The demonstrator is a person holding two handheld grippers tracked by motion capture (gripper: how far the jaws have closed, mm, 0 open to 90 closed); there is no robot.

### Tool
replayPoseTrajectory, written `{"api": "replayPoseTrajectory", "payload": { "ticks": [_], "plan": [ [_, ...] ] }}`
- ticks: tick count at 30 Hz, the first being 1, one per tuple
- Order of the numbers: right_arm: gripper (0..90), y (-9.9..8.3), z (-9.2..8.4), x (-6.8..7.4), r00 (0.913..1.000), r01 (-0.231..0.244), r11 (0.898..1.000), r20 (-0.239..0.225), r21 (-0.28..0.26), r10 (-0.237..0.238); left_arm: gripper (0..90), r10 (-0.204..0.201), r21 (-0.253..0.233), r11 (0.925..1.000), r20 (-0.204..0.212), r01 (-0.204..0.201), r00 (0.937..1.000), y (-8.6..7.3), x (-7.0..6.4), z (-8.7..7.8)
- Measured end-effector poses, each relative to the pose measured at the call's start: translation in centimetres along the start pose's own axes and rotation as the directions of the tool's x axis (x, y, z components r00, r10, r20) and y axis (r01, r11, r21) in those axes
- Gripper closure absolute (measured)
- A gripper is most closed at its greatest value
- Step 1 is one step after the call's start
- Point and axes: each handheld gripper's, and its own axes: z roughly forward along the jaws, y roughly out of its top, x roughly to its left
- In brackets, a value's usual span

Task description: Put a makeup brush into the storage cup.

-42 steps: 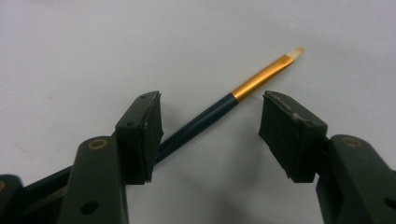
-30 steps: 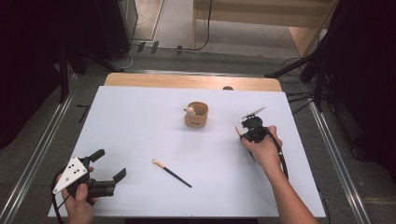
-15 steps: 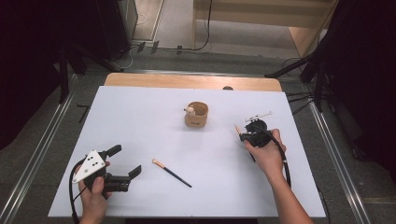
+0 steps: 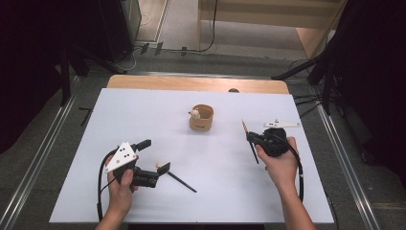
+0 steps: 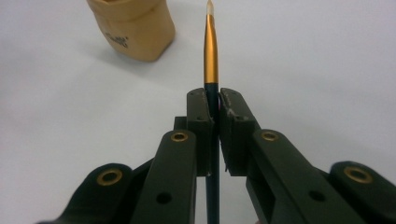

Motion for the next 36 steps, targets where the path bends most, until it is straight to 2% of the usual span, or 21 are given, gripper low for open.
{"api": "replayPoseTrajectory", "payload": {
  "ticks": [1,4,6,8,9,10,15,19,23,24,26,33,34,35,36],
  "plan": [
    [84.9,0.0,0.0,0.0,1.0000,0.000,1.000,0.000,0.000,0.000,0.0,-0.001,0.000,1.0000,0.002,0.001,1.0000,0.1,0.0,0.2],
    [84.9,-0.1,-1.0,0.5,0.9995,0.000,0.997,-0.032,-0.078,-0.002,0.0,-0.009,-0.012,0.9999,0.008,0.009,0.9999,0.6,0.0,0.8],
    [84.9,-0.2,-1.2,0.6,0.9990,-0.004,0.996,-0.044,-0.094,-0.001,0.0,-0.012,-0.017,0.9998,0.012,0.012,0.9998,0.9,-0.1,1.1],
    [84.9,-0.3,-1.7,0.9,0.9981,-0.001,0.991,-0.061,-0.133,-0.007,0.0,-0.014,-0.023,0.9996,0.014,0.014,0.9998,1.3,-0.2,1.6],
    [84.9,-0.3,-1.7,0.9,0.9981,-0.001,0.991,-0.061,-0.133,-0.007,0.0,-0.019,-0.030,0.9993,0.017,0.020,0.9997,1.5,-0.2,1.9],
    [84.9,-0.6,-2.0,1.2,0.9962,0.002,0.985,-0.085,-0.170,-0.017,0.0,-0.022,-0.034,0.9991,0.020,0.023,0.9995,1.7,-0.3,2.2],
    [84.9,-0.8,-2.3,1.7,0.9951,0.021,0.980,-0.090,-0.199,-0.040,0.0,-0.019,-0.048,0.9986,0.047,0.022,0.9987,2.6,-1.0,3.6],
    [84.9,-1.2,-2.7,2.1,0.9912,0.007,0.974,-0.127,-0.227,-0.037,0.0,-0.012,-0.037,0.9992,0.085,0.016,0.9963,2.6,-1.6,4.2],
    [84.9,-1.5,-2.9,2.4,0.9870,0.007,0.968,-0.154,-0.251,-0.047,0.0,-0.007,-0.025,0.9997,0.114,0.010,0.9935,2.6,-1.9,4.5],
    [84.9,-1.6,-3.0,2.8,0.9856,0.020,0.963,-0.156,-0.269,-0.064,0.0,-0.007,-0.023,0.9997,0.122,0.010,0.9925,2.6,-1.9,4.5],
    [84.9,-1.6,-3.0,2.9,0.9850,0.023,0.962,-0.159,-0.273,-0.068,0.0,-0.010,-0.024,0.9996,0.136,0.013,0.9907,2.7,-2.0,4.5],
    [84.9,-1.6,-3.2,4.0,0.9742,0.029,0.951,-0.205,-0.308,-0.096,0.0,-0.029,-0.029,0.9990,0.165,0.034,0.9859,3.0,-2.3,4.4],
    [84.9,-1.6,-3.2,4.2,0.9726,0.033,0.950,-0.209,-0.310,-0.102,0.0,-0.034,-0.022,0.9990,0.154,0.038,0.9874,3.0,-2.3,4.5],
    [84.9,-1.7,-3.1,4.6,0.9694,0.041,0.947,-0.217,-0.318,-0.115,6.8,-0.041,-0.014,0.9990,0.141,0.044,0.9892,3.0,-2.4,4.7],
    [84.9,-1.7,-3.1,4.8,0.9669,0.046,0.946,-0.224,-0.321,-0.123,8.8,-0.048,-0.009,0.9987,0.143,0.050,0.9885,3.0,-2.4,4.8]
  ]
}}
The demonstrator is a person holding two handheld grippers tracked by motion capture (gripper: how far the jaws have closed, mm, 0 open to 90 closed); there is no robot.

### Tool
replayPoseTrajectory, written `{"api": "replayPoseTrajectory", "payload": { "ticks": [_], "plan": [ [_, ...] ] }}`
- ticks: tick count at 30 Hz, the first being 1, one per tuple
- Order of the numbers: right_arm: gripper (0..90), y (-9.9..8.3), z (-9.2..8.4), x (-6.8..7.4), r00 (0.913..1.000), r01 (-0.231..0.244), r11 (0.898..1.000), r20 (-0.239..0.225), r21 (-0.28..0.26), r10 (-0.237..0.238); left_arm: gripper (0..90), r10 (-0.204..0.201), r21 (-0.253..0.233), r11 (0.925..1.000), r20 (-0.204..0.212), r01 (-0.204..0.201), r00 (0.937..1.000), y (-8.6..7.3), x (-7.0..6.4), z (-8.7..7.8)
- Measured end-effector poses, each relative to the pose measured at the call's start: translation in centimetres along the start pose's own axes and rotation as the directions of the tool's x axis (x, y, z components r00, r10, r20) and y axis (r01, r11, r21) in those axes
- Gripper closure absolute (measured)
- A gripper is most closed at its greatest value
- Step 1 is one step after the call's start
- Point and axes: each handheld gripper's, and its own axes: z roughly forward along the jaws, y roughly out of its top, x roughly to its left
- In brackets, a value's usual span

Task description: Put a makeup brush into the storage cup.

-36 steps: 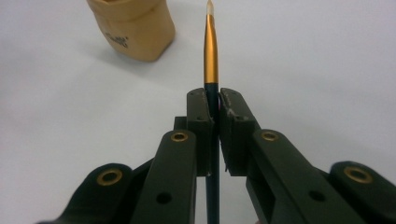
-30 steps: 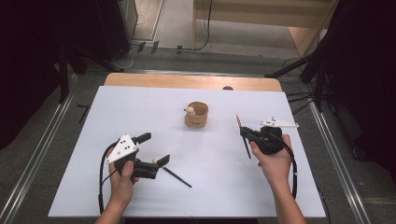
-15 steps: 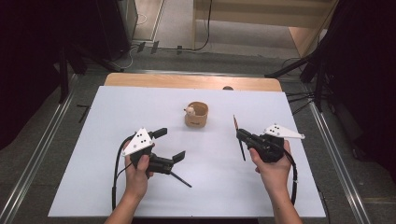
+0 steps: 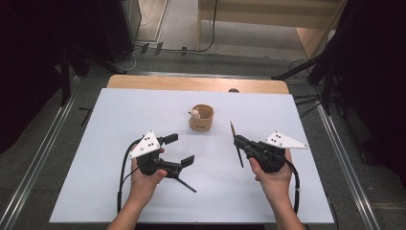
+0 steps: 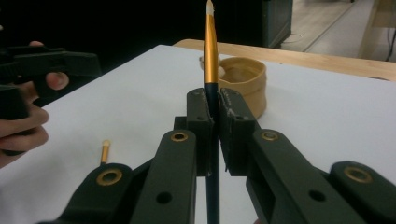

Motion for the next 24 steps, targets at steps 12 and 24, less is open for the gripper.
{"api": "replayPoseTrajectory", "payload": {
  "ticks": [12,24],
  "plan": [
    [84.9,-0.5,1.5,2.7,0.9954,0.043,0.999,-0.087,0.003,-0.042,47.4,-0.108,0.006,0.9942,0.117,0.108,0.9873,0.2,-0.3,0.6],
    [84.9,-1.0,2.9,5.6,0.9836,0.087,0.996,-0.159,0.009,-0.085,54.9,-0.157,-0.010,0.9870,0.161,0.161,0.9744,0.3,-0.3,0.8]
  ]
}}
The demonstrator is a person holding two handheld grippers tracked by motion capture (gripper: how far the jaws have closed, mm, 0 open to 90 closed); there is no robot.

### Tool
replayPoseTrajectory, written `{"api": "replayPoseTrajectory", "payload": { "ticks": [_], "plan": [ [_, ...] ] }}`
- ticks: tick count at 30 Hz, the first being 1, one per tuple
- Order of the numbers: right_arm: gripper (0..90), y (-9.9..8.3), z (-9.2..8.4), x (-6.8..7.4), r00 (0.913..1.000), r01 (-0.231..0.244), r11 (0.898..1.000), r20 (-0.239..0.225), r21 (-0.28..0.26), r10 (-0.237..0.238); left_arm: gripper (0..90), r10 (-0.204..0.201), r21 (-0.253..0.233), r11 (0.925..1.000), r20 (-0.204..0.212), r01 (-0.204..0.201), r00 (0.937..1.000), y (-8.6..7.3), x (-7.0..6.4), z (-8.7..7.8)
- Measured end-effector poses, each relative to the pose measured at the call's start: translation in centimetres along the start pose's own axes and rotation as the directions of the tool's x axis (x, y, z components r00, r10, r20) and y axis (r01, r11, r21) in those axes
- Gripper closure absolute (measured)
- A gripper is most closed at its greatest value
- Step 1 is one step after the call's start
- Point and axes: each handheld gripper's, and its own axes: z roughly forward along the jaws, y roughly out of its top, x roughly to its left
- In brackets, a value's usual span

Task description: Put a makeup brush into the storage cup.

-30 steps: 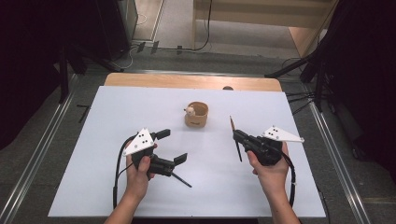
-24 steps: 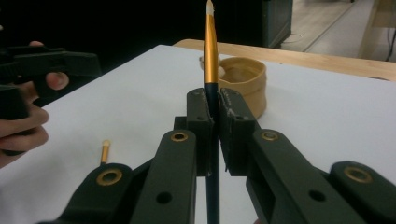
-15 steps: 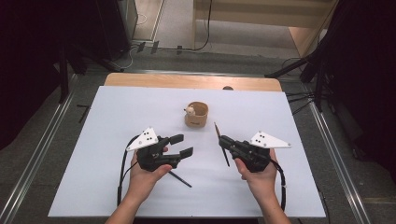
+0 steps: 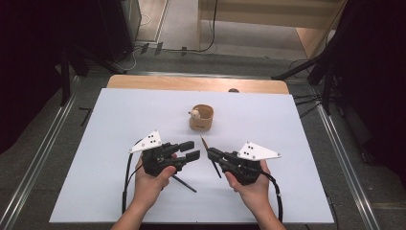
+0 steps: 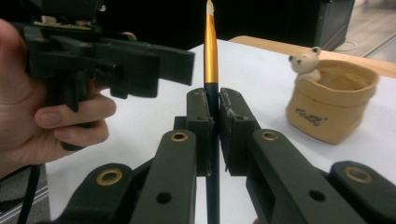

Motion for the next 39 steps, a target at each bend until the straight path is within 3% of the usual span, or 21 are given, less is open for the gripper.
{"api": "replayPoseTrajectory", "payload": {
  "ticks": [11,39],
  "plan": [
    [84.9,-0.3,0.8,1.0,0.9995,0.013,1.000,-0.031,0.001,-0.013,60.8,-0.054,-0.015,0.9984,0.054,0.055,0.9971,-0.1,0.2,0.2],
    [84.8,-0.6,1.4,1.7,0.9986,0.026,1.000,-0.047,0.007,-0.025,74.6,-0.111,-0.026,0.9932,0.090,0.113,0.9898,-0.4,0.6,0.3]
  ]
}}
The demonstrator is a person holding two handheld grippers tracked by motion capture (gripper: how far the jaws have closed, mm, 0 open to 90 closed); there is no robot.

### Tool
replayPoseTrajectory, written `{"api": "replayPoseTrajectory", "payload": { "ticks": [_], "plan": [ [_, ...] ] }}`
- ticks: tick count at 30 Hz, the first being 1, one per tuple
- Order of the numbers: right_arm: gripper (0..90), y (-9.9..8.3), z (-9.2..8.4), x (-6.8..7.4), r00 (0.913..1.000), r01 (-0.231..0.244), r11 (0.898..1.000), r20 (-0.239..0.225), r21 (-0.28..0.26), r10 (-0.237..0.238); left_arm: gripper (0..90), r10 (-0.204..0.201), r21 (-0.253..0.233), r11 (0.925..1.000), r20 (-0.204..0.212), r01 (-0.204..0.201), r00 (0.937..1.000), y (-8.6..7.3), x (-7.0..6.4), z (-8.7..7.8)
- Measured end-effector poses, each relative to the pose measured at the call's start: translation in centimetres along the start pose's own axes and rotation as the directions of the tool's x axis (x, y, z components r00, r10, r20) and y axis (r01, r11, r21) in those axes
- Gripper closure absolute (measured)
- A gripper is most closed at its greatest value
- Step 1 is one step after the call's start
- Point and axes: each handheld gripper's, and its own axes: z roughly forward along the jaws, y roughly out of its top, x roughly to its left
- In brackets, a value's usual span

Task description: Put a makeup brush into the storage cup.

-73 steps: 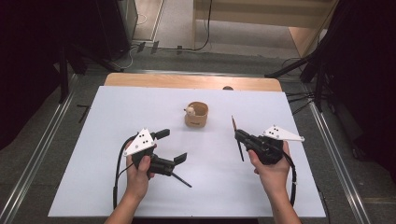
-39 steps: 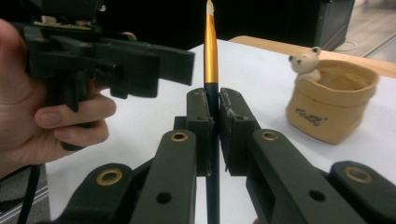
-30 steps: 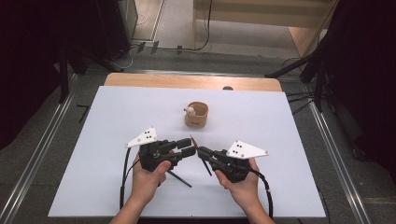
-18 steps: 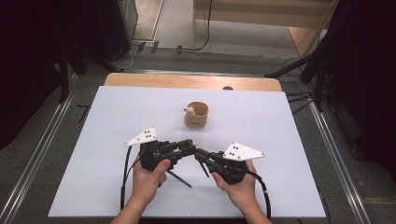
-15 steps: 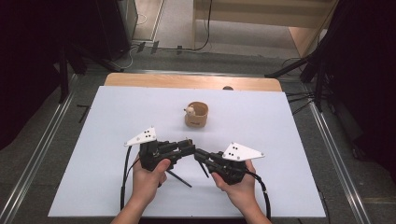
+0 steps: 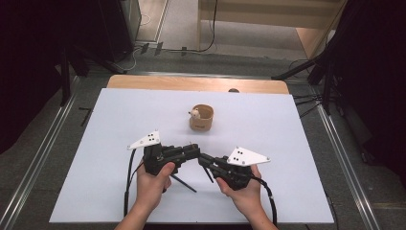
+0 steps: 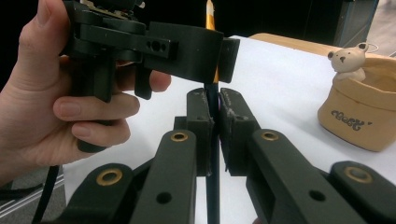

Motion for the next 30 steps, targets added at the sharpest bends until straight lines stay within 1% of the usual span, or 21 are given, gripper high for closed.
{"api": "replayPoseTrajectory", "payload": {
  "ticks": [3,6,8,11,14,15,16,17,18,19,21,22,23,24,26,28,30],
  "plan": [
    [84.8,0.0,0.0,0.0,1.0000,0.003,1.000,0.000,0.002,-0.003,77.2,-0.013,-0.007,0.9999,0.015,0.013,0.9998,0.0,0.1,0.0],
    [84.9,0.0,0.1,0.1,1.0000,0.008,1.000,-0.002,0.003,-0.008,83.2,-0.029,-0.012,0.9995,0.027,0.029,0.9992,-0.1,0.3,-0.1],
    [84.8,0.0,0.1,0.1,1.0000,0.009,1.000,-0.001,0.002,-0.009,84.0,-0.034,-0.014,0.9993,0.031,0.034,0.9990,-0.1,0.3,-0.1],
    [84.8,0.0,0.1,0.0,1.0000,0.007,1.000,-0.005,0.000,-0.007,84.4,-0.023,-0.015,0.9996,0.024,0.024,0.9995,-0.1,0.3,-0.1],
    [83.8,0.0,0.2,0.0,0.9998,-0.006,1.000,-0.018,-0.001,0.006,84.5,-0.009,-0.011,0.9999,0.017,0.009,0.9998,-0.1,0.1,-0.1],
    [78.3,-0.1,0.2,-0.1,0.9997,-0.014,1.000,-0.018,-0.001,0.014,84.5,-0.003,-0.009,1.0000,0.008,0.004,1.0000,-0.1,0.1,-0.1],
    [70.7,-0.1,0.2,-0.2,0.9998,-0.018,1.000,-0.012,-0.012,0.017,84.5,0.003,-0.007,1.0000,0.001,-0.003,1.0000,-0.1,0.1,-0.1],
    [51.1,-0.1,0.1,-0.3,0.9998,-0.017,1.000,0.004,-0.019,0.017,84.6,0.007,-0.006,1.0000,-0.003,-0.007,1.0000,-0.1,0.1,-0.2],
    [51.1,-0.1,0.1,-0.3,0.9998,-0.017,1.000,0.004,-0.019,0.017,84.6,0.010,-0.007,0.9999,-0.007,-0.010,0.9999,-0.1,0.0,-0.2],
    [42.0,0.0,0.1,-0.4,0.9999,-0.007,1.000,0.014,-0.016,0.007,84.6,0.015,-0.006,0.9999,-0.009,-0.015,0.9999,-0.1,0.0,-0.2],
    [22.5,0.0,0.0,-0.7,0.9991,-0.014,1.000,0.041,0.011,0.014,84.6,0.027,-0.004,0.9996,-0.020,-0.027,0.9994,0.0,0.0,-0.2],
    [10.3,-0.2,-0.4,-1.0,0.9969,-0.010,0.999,0.078,0.035,0.008,84.6,0.031,-0.003,0.9995,-0.025,-0.031,0.9992,0.0,-0.1,-0.2],
    [10.7,-0.3,-0.8,-1.1,0.9947,-0.006,1.000,0.103,0.027,0.003,84.6,0.041,0.002,0.9992,-0.027,-0.041,0.9988,0.0,-0.1,-0.1],
    [10.7,-0.3,-0.8,-1.1,0.9947,-0.006,1.000,0.103,0.027,0.003,84.6,0.048,0.008,0.9988,-0.034,-0.047,0.9983,0.0,-0.1,-0.1],
    [10.1,-0.4,-1.6,-1.6,0.9920,0.000,1.000,0.126,0.011,-0.002,84.6,0.055,0.009,0.9985,-0.044,-0.055,0.9975,0.1,-0.2,0.0],
    [10.1,-0.8,-3.1,-2.3,0.9861,0.003,1.000,0.166,-0.016,-0.001,84.7,0.064,0.010,0.9979,-0.052,-0.064,0.9966,0.2,-0.1,0.1],
    [10.1,-1.3,-4.4,-2.9,0.9822,0.012,0.999,0.188,-0.034,-0.005,84.7,0.072,0.013,0.9974,-0.063,-0.071,0.9954,0.4,-0.1,0.2]
  ]
}}
